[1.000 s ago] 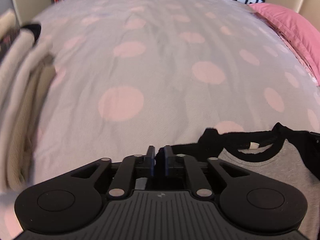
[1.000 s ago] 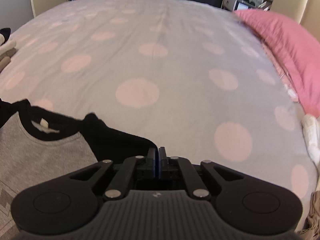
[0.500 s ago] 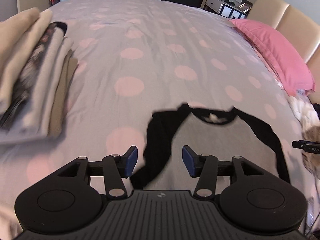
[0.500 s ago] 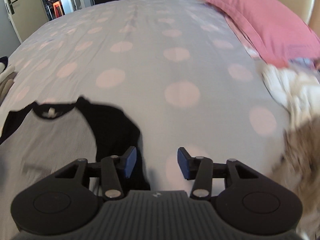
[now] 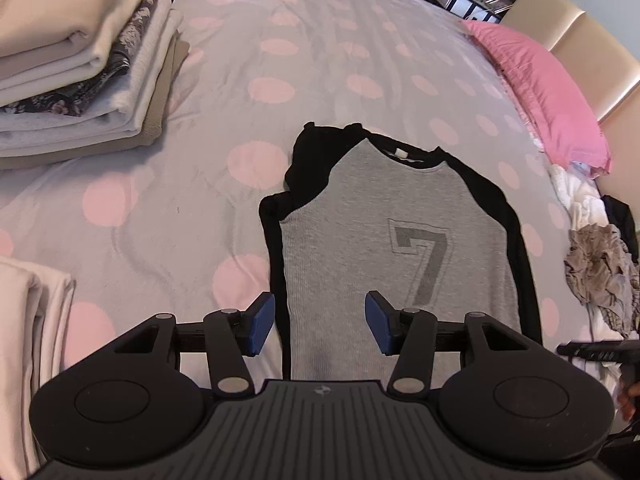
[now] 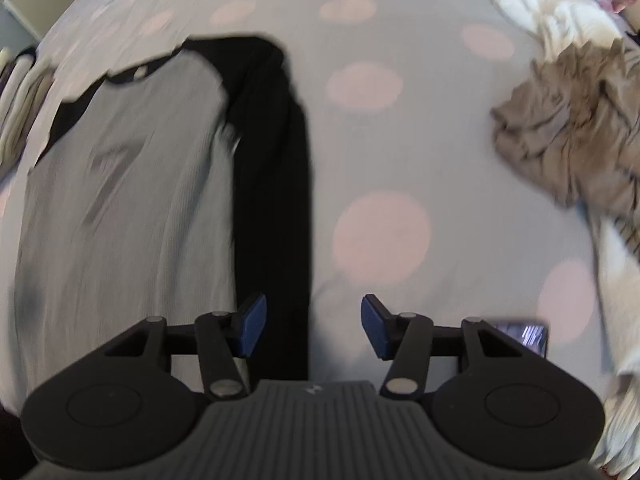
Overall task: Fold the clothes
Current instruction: 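Grasp the black sleeve with the right gripper, spread it out, release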
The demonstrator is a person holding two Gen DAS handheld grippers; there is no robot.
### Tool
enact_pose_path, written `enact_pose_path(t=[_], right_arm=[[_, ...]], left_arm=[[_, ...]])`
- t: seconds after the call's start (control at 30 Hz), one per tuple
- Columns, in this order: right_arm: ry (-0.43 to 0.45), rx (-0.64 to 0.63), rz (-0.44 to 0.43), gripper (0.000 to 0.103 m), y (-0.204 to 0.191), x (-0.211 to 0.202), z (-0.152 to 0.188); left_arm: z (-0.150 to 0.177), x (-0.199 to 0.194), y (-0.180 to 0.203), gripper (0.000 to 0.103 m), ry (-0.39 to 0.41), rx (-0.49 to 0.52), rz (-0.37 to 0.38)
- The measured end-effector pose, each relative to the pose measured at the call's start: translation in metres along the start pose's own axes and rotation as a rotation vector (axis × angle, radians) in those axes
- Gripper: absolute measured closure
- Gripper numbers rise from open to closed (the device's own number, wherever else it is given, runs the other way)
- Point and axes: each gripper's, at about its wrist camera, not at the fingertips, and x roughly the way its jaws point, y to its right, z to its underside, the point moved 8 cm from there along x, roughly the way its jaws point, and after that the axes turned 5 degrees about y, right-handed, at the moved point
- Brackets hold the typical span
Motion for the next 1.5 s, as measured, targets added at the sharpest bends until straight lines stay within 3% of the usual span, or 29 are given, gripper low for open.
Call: enact_pose_path(t=[0.13, 0.23, 0.27, 0.3, 0.4, 0.7, 0.9, 1.13, 1.33, 1.4, 1.5], right_arm=[[-0.042, -0.03, -0.027, 0.049, -0.015, 0.0, 0.03], [-0.092, -0.083, 0.002, 0.052, -0.024, 0.009, 0.053], [-0.116, -0.102, 0.021, 0.064, -0.024, 0.013, 0.06], [-0.136, -0.114, 0.044, 0.085, -0.022, 0.018, 0.067], [-0.116, -0.085, 0.055, 0.094, -0.013, 0.013, 0.065], [0.054, 0.06, 0.16, 0.095, 0.058, -0.048, -0.001], [0.138, 0.156, 0.267, 0.095, 0.123, -0.074, -0.058], [0.221, 0.214, 0.434, 0.095, 0.194, -0.086, -0.104], [0.265, 0.258, 0.476, 0.091, 0.233, -0.076, -0.117], [0.275, 0.246, 0.517, 0.082, 0.239, -0.077, -0.116], [0.296, 0.245, 0.513, 0.08, 0.248, -0.085, -0.111]], left_arm=[[0.012, -0.008, -0.001, 0.055, -0.003, -0.026, 0.01], [0.02, -0.007, -0.003, 0.055, -0.017, -0.044, 0.016], [0.022, -0.007, -0.004, 0.055, -0.02, -0.037, 0.012], [0.023, -0.006, -0.004, 0.055, -0.023, -0.028, 0.002], [0.023, -0.006, -0.006, 0.055, -0.02, -0.024, -0.013], [0.016, 0.006, -0.001, 0.055, -0.039, 0.005, -0.018], [0.01, 0.013, 0.003, 0.055, -0.054, -0.038, 0.034], [0.008, 0.027, -0.016, 0.055, -0.08, -0.049, -0.033], [0.004, 0.036, -0.03, 0.055, -0.1, -0.069, -0.071], [0.003, 0.037, -0.03, 0.055, -0.099, -0.068, -0.069], [0.001, 0.037, -0.027, 0.055, -0.097, -0.058, -0.063]])
